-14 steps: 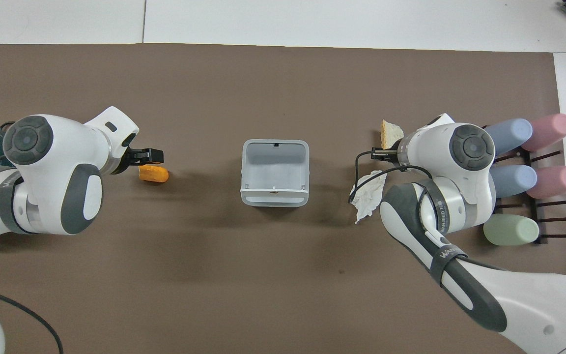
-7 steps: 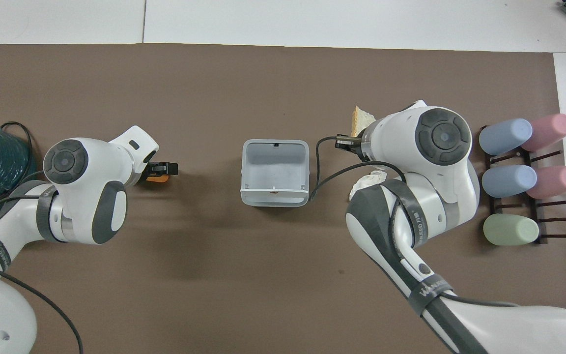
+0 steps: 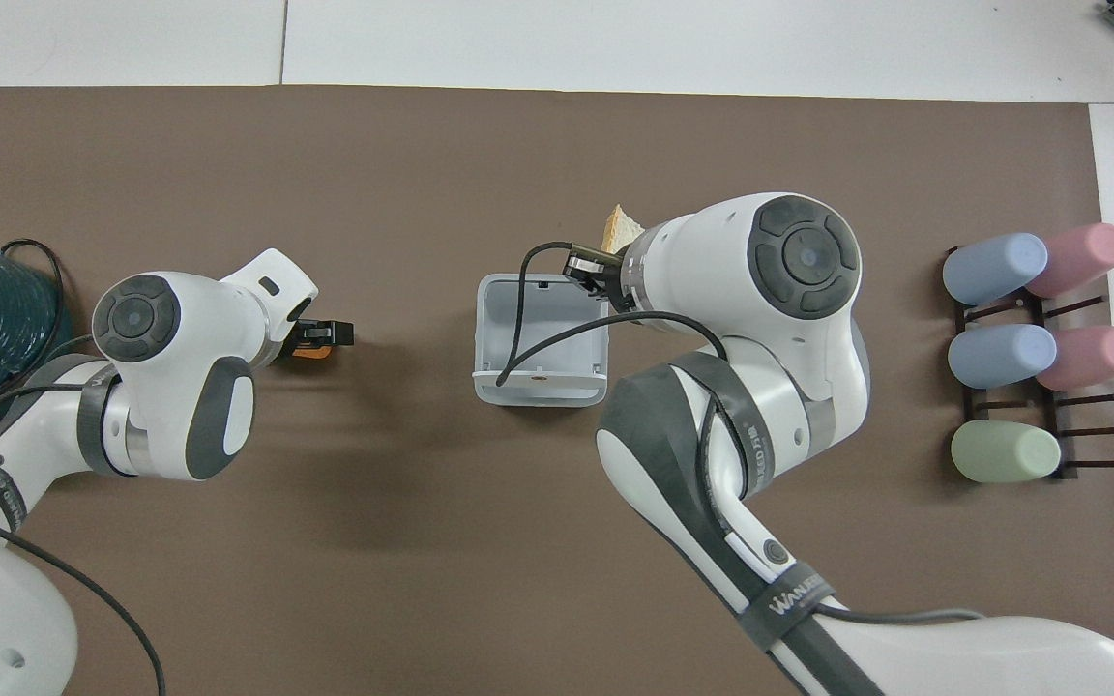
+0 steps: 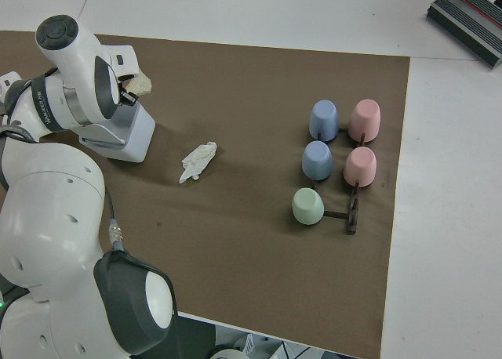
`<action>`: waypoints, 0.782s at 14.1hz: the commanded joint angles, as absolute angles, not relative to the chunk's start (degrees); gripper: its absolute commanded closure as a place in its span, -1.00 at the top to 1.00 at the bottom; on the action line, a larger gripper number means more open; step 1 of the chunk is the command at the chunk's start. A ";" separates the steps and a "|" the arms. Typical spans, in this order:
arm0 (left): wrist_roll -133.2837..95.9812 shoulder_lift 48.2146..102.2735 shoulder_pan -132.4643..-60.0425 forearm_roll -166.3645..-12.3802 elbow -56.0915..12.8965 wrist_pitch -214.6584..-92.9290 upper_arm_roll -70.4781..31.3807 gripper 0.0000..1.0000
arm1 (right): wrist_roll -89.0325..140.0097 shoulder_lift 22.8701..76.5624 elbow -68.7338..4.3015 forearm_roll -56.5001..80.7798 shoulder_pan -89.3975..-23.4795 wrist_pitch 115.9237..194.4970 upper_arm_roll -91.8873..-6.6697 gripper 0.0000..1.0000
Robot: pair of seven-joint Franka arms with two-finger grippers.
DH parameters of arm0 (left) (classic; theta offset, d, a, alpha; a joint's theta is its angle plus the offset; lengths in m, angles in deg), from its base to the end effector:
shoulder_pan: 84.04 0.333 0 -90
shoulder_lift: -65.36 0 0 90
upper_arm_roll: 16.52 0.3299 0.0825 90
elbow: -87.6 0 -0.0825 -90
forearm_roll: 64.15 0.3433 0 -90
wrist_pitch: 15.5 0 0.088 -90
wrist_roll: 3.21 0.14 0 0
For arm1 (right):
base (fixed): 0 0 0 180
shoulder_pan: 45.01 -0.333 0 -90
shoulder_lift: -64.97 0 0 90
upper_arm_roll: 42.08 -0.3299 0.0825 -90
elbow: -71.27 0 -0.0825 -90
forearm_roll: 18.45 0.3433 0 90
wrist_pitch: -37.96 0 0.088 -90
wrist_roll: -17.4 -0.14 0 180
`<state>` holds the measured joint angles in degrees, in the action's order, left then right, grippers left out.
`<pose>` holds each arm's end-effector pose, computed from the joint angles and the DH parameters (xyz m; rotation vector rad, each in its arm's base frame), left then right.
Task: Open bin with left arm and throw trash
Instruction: 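Carry the yellow wedge over the open bin with the right gripper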
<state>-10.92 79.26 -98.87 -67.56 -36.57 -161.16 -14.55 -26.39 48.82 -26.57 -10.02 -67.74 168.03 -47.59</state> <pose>0.5417 -0.1244 0.3061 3.0829 -0.0686 0.1938 0.5644 0.3051 0.4540 -2.8022 0.5068 -0.1983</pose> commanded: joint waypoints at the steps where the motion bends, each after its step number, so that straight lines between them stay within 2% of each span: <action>1: -10.77 78.46 -99.51 -66.61 -36.68 -157.98 -13.97 0.20 | -30.74 47.57 -25.14 -7.91 -68.74 167.95 -47.61 -1.00; 4: -10.94 78.46 -99.51 -66.61 -36.41 -157.79 -13.97 -0.47 | -36.98 46.87 -25.14 -7.02 -71.20 168.83 -47.61 -1.00; 7: -11.03 78.63 -99.33 -66.61 -32.65 -153.34 -13.89 -0.64 | -39.02 45.63 -25.41 -6.94 -73.22 169.71 -47.61 -1.00; 9: -11.12 78.63 -99.15 -66.61 -28.17 -148.24 -13.97 -0.66 | -40.60 45.55 -25.58 -7.02 -73.49 169.89 -47.61 -1.00; 10: -11.29 78.63 -99.07 -66.61 -25.63 -145.43 -13.97 -0.66 | -40.69 45.46 -25.67 -6.94 -73.58 169.89 -47.61 -0.30; 11: -11.38 78.54 -99.07 -66.70 -22.82 -142.36 -13.97 -0.66 | -40.78 45.46 -25.58 -6.94 -73.58 169.45 -47.61 0.49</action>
